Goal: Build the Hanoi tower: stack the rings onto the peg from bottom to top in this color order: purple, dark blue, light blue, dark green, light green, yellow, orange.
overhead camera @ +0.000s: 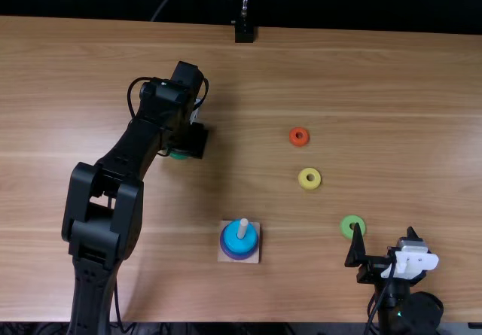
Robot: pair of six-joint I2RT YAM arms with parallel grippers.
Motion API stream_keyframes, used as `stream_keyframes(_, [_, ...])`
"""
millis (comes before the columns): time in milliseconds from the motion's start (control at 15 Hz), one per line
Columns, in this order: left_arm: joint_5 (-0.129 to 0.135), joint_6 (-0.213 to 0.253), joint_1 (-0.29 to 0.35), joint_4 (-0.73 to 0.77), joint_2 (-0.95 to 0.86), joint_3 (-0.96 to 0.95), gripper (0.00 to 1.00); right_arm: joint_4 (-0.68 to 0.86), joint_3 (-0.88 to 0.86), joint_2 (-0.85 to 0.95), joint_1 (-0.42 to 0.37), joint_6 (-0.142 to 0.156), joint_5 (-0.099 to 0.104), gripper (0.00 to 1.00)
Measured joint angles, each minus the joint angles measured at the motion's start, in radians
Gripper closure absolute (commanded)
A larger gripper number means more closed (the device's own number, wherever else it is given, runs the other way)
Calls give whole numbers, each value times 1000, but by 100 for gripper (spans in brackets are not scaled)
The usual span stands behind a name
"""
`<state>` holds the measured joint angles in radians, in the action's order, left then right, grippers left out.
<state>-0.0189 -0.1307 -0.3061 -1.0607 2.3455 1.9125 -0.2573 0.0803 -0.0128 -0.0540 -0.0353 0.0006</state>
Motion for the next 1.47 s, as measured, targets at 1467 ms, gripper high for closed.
stream_keyframes(1467, [2,-70,-116,-324,-426,-47,100,0,0,0,0,0,0,0])
